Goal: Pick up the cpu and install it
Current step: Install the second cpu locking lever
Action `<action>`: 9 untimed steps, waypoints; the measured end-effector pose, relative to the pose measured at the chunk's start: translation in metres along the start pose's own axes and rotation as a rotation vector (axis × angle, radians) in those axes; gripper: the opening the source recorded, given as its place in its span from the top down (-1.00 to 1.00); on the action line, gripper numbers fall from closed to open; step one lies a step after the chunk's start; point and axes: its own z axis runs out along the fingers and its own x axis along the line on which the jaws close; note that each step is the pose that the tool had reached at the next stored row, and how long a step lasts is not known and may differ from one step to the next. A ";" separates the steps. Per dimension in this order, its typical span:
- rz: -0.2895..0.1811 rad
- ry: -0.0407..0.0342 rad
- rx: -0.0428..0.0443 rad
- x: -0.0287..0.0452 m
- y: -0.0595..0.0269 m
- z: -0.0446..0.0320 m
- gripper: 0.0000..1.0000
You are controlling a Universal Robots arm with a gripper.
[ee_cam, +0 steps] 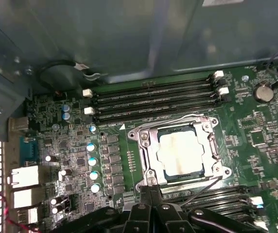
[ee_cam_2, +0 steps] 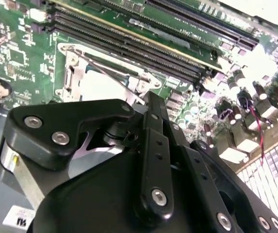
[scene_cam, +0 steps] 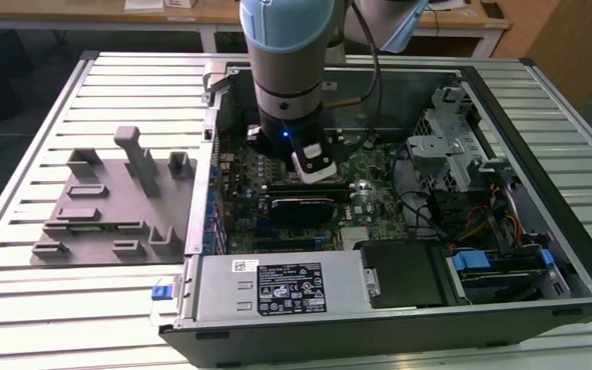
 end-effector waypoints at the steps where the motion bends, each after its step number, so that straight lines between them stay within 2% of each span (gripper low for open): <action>1: 0.000 -0.0003 -0.0001 -0.0001 0.0012 -0.0045 0.79; 3: 0.000 -0.0005 -0.0001 -0.0002 0.0029 -0.0110 0.79; 9: 0.000 -0.0006 -0.0002 -0.0005 0.0055 -0.0209 0.79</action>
